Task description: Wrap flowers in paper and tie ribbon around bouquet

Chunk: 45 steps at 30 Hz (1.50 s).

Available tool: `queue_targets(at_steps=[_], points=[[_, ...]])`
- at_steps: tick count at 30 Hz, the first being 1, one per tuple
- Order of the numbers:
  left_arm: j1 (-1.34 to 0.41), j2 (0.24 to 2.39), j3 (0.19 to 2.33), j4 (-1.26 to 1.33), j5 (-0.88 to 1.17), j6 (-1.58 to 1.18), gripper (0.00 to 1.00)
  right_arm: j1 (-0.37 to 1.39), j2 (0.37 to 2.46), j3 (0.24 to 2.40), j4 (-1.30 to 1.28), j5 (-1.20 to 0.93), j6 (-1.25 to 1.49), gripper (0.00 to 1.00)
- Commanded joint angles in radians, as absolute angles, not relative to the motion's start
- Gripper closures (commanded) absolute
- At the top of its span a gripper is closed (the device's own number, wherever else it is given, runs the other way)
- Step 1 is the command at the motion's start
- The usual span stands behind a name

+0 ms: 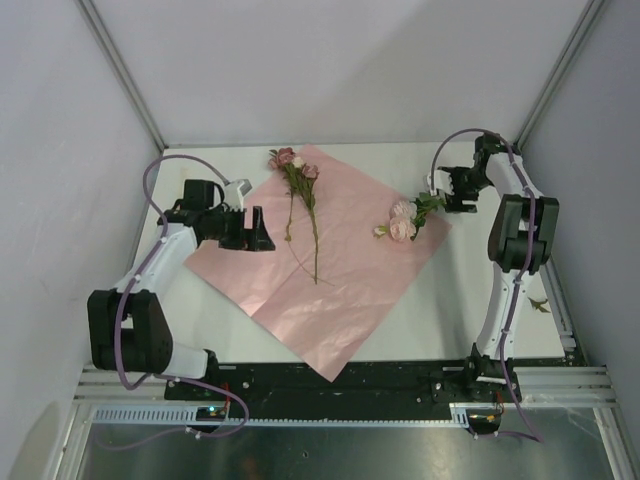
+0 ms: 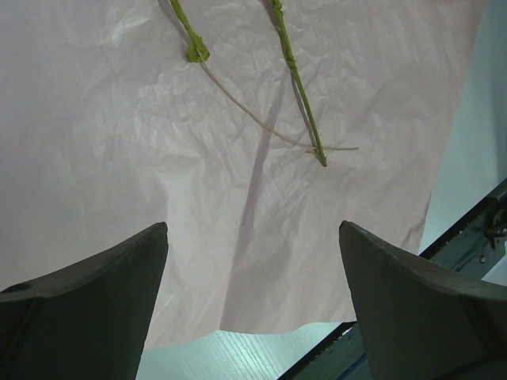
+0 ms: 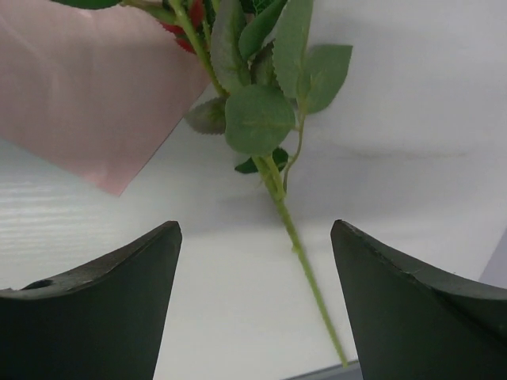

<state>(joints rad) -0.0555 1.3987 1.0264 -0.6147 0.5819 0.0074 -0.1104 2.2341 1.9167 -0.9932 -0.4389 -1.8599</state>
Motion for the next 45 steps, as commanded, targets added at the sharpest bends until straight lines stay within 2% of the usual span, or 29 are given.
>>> queue_targets(at_steps=[1, 5, 8, 11, 12, 13, 14, 16, 19, 23, 28, 33, 37, 40, 42, 45], points=[[-0.052, 1.422, 1.063, -0.603, 0.578, 0.012, 0.07, -0.085, 2.306, 1.99, -0.944, -0.422, -1.935, 0.19], [-0.05, 1.438, 1.068, -0.603, 0.578, 0.009, 0.07, -0.076, 2.376, 2.032, -0.932, -0.404, -1.947, 0.26], [-0.052, 1.443, 1.07, -0.604, 0.574, 0.011, 0.07, -0.072, 2.402, 2.018, -0.923, -0.369, -1.99, 0.39], [-0.051, 1.447, 1.073, -0.604, 0.569, 0.013, 0.07, -0.067, 2.401, 1.968, -0.903, -0.332, -2.054, 0.59], [-0.051, 1.448, 1.073, -0.604, 0.568, 0.014, 0.07, -0.065, 2.399, 1.945, -0.904, -0.314, -2.086, 0.68], [-0.051, 1.448, 1.074, -0.604, 0.568, 0.015, 0.07, -0.063, 2.391, 1.923, -0.901, -0.301, -2.11, 0.84], [-0.051, 1.449, 1.076, -0.604, 0.566, 0.017, 0.07, -0.06, 2.383, 1.893, -0.896, -0.292, -2.129, 0.92], [-0.052, 1.445, 1.08, -0.603, 0.559, 0.021, 0.07, -0.056, 2.358, 1.852, -0.892, -0.283, -2.137, 0.98], [-0.051, 1.427, 1.081, -0.603, 0.55, 0.031, 0.07, -0.065, 2.299, 1.824, -0.916, -0.282, -2.107, 1.0], [-0.05, 1.402, 1.077, -0.604, 0.555, 0.032, 0.07, -0.106, 2.211, 1.898, -1.021, -0.34, -2.021, 1.0], [-0.05, 1.38, 1.073, -0.603, 0.566, 0.031, 0.07, -0.141, 2.063, 2.043, -1.181, -0.494, -1.785, 1.0], [-0.051, 1.348, 1.069, -0.604, 0.563, 0.031, 0.06, -0.143, 1.898, 2.043, -1.256, -0.652, -1.489, 1.0], [-0.05, 1.325, 1.065, -0.603, 0.558, 0.024, 0.06, -0.111, 1.839, 2.068, -1.265, -0.767, -1.132, 1.0], [-0.048, 1.312, 1.061, -0.604, 0.556, 0.016, 0.05, -0.062, 1.838, 2.106, -1.206, -0.875, -0.698, 1.0], [-0.043, 1.303, 1.057, -0.604, 0.556, 0.01, 0.04, -0.024, 1.83, 2.063, -1.087, -0.928, -0.392, 1.0], [-0.035, 1.3, 1.053, -0.602, 0.553, -0.005, 0.03, 0.063, 1.777, 1.878, -0.713, -0.935, 0.078, 1.0]])
